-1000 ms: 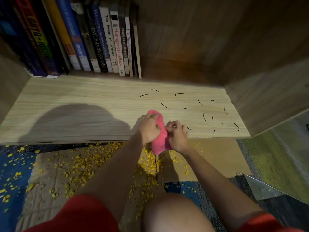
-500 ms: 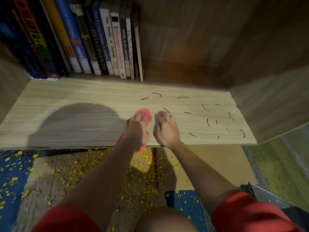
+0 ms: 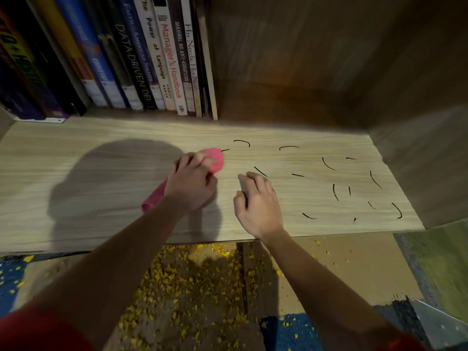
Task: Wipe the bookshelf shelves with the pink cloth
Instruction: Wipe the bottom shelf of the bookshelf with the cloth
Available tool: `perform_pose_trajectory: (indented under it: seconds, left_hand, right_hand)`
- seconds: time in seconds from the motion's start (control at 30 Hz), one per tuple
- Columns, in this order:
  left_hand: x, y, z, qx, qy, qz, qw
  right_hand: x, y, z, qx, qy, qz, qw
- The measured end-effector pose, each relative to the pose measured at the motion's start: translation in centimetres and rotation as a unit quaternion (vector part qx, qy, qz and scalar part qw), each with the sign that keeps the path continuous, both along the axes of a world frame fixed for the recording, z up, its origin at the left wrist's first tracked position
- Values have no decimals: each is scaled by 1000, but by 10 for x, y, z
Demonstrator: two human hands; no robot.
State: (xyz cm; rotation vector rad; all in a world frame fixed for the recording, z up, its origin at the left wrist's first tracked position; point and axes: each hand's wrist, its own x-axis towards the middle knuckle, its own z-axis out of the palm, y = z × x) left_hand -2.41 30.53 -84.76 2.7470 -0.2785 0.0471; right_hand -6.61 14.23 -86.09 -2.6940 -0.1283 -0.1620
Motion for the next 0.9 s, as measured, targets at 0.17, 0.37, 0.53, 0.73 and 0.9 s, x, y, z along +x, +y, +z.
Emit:
perform_pose_trajectory:
  seconds: [0.17, 0.37, 0.53, 0.73, 0.9]
  left_hand:
    - [35, 14, -2, -6, 8, 63, 998]
    - [38, -13, -7, -24, -25, -91, 995]
    - [62, 13, 6, 19, 3, 53, 998]
    - [39, -4, 4, 23, -10, -82, 996]
    - [52, -17, 9, -19, 1, 59, 998]
  right_hand:
    - [0, 2, -4, -12, -35, -12, 999]
    - [1, -1, -5, 0, -28, -9, 1000]
    - [0, -1, -5, -7, -35, -9, 999]
    - [0, 0, -5, -6, -33, -11, 999]
    - [2, -1, -4, -10, -37, -10, 999]
